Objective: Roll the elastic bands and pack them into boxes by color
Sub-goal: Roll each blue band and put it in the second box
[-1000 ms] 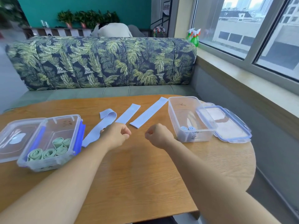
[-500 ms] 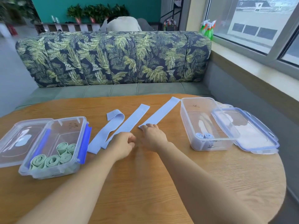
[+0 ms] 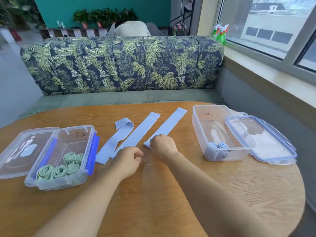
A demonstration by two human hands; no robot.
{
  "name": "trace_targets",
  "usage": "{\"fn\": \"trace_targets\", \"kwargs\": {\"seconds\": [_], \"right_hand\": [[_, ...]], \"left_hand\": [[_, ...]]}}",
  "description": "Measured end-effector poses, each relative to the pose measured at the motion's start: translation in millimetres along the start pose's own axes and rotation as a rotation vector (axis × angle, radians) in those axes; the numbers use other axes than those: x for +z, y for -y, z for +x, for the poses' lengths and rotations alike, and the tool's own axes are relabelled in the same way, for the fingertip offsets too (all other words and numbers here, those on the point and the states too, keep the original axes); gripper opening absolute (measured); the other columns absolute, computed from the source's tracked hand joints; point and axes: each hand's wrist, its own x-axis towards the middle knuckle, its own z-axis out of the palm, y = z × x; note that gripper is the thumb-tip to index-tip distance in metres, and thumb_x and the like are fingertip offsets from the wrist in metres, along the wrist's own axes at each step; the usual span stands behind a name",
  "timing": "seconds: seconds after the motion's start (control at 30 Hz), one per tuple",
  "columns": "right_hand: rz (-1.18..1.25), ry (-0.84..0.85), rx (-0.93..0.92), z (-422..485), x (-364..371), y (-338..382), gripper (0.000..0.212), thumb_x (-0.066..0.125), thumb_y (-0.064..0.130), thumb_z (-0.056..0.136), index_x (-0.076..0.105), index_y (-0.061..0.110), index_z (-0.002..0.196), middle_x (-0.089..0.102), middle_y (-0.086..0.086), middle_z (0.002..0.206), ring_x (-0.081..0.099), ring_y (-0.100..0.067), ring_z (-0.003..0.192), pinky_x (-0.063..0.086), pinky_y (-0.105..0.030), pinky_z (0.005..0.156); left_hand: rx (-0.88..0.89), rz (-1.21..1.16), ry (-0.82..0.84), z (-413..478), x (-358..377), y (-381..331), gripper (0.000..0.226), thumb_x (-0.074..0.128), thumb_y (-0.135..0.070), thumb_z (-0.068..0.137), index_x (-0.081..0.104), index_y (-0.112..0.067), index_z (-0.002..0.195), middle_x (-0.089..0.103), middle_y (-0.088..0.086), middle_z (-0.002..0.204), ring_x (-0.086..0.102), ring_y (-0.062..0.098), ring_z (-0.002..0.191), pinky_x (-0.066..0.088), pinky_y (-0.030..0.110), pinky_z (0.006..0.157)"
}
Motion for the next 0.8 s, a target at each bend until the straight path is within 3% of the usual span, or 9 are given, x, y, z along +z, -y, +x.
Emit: {"fn": "trace_targets", "kwargs": {"seconds": [0.13,0.27,0.5,0.57,0.67,0.8], "right_hand": [[0.022,-0.015,-0.123,-48.0,9.5,-7.4,0.023,0.046,0.011,0.092,0.068,0.007,0.098,0.065,-0.011,0.104,0.059,-0.032,0.099,0.037,-0.033,0.068],[0.077,-0.005,-0.14,-92.6,11.8,-23.1,0.024,0.048,0.016,0.088,0.07,0.01,0.096,0.067,-0.005,0.101,0.059,-0.028,0.097,0.05,-0.038,0.074],[0.221,-0.017,-0.109,-157.1,3.7,-42.7,0.026,0.051,0.024,0.075,0.073,0.019,0.087,0.069,0.003,0.09,0.06,-0.021,0.089,0.051,-0.036,0.072],[0.297,-0.055,-0.033,-171.5,1.5,-48.4,0.02,0.056,0.025,0.077,0.073,0.023,0.088,0.068,0.007,0.09,0.06,-0.014,0.087,0.05,-0.032,0.074],[0.366,-0.177,0.069,-188.4,-1.1,-58.1,0.014,0.064,0.021,0.082,0.074,0.026,0.091,0.065,0.016,0.085,0.053,-0.001,0.077,0.042,-0.016,0.068],[0.407,-0.234,0.143,-204.6,4.3,-64.9,0.012,0.066,0.021,0.085,0.074,0.026,0.092,0.059,0.02,0.082,0.05,0.002,0.078,0.034,-0.007,0.067]], "left_hand": [[0.008,-0.02,-0.027,-13.2,0.1,-3.0,0.021,0.06,-0.016,0.093,0.066,-0.028,0.109,0.063,-0.011,0.114,0.055,0.007,0.105,0.041,0.021,0.086],[0.052,-0.059,0.076,-35.1,18.2,-9.1,0.028,0.066,-0.02,0.082,0.062,-0.042,0.098,0.066,-0.014,0.115,0.06,0.006,0.109,0.05,0.031,0.096],[0.175,-0.081,0.095,-75.5,48.3,-27.3,0.03,0.056,-0.014,0.087,0.067,-0.035,0.105,0.061,-0.016,0.119,0.058,0.006,0.106,0.047,0.026,0.096],[0.179,-0.097,0.093,-83.8,51.2,-29.4,0.03,0.056,-0.014,0.088,0.067,-0.036,0.104,0.061,-0.017,0.117,0.058,0.005,0.106,0.046,0.025,0.095],[0.18,-0.13,0.055,-96.7,52.3,-31.3,0.027,0.057,-0.013,0.088,0.067,-0.036,0.098,0.061,-0.018,0.114,0.058,0.005,0.102,0.047,0.026,0.092],[0.209,-0.152,0.056,-111.3,59.2,-33.6,0.022,0.065,-0.021,0.084,0.063,-0.042,0.088,0.061,-0.02,0.109,0.056,0.001,0.103,0.047,0.027,0.094]]}}
